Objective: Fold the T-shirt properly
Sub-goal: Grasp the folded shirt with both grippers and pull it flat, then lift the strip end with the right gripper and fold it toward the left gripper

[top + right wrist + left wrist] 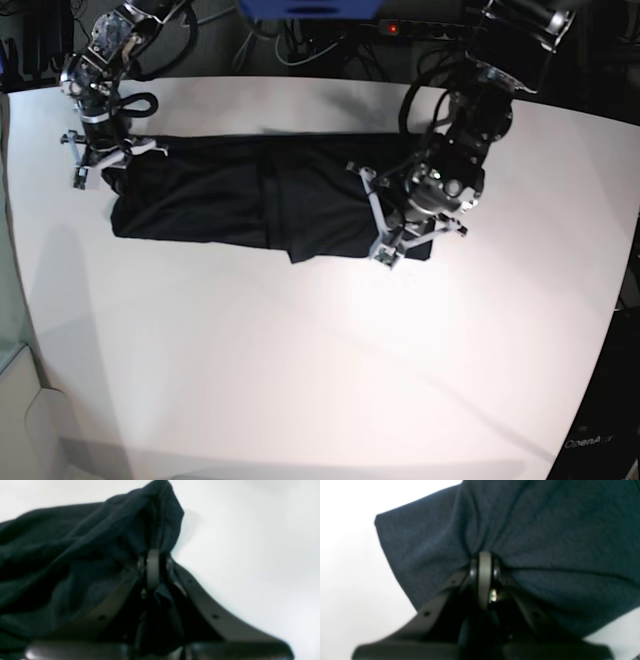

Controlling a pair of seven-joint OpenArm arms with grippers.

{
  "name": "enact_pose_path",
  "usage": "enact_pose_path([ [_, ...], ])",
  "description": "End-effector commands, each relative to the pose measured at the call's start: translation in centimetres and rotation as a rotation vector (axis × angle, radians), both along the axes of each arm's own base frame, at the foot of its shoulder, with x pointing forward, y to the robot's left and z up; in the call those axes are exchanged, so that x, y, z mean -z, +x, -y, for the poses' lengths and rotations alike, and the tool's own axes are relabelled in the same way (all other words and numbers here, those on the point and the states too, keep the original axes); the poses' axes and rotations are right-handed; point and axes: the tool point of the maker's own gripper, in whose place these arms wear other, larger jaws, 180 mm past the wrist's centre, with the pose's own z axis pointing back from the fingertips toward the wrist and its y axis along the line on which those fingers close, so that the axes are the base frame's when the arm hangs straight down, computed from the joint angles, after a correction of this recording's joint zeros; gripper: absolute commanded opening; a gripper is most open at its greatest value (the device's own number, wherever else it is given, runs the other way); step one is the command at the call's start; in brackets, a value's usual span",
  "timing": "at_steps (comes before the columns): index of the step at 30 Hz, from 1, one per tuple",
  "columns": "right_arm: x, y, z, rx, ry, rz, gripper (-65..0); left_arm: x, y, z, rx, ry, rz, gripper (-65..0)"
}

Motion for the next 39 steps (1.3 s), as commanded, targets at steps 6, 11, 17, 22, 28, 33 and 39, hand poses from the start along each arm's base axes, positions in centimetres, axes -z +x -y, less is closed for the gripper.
enact_pose_path([
  [6,-3.3,1.5,0.9,-0.001,-0.056,0.093,-65.0,-3.6,2.1,-2.4,-0.086,-0.023,0.077,-65.0],
  [11,-4.0,1.6,1.1,-0.001,-0.072,0.108,-65.0,-5.7,2.5,-5.6,-0.184,-0.02,0.117,-65.0],
  [17,-6.1,2.1,1.6,-0.005,-0.119,0.145,-65.0,-2.2,-0.7,-10.6,-0.304,0.067,-0.062,-65.0],
  [22,-7.5,2.8,0.7,-0.041,-0.143,0.175,-65.0,1.0,-2.3,-11.3,-0.323,0.079,-0.139,-65.0],
  [28,-9.5,2.9,-0.7,-0.1,-0.189,0.208,-65.0,3.6,-2.2,-9.7,-0.34,0.031,-0.185,-65.0],
  [33,-9.9,2.2,-4.6,-0.221,-0.195,0.207,-65.0,4.0,-2.3,-7.0,-0.292,0.007,-0.197,-65.0],
  [39,-10.8,0.8,-11.2,-0.402,-0.163,0.229,-65.0,4.6,-3.1,-3.2,-0.216,-0.021,-0.224,-65.0],
])
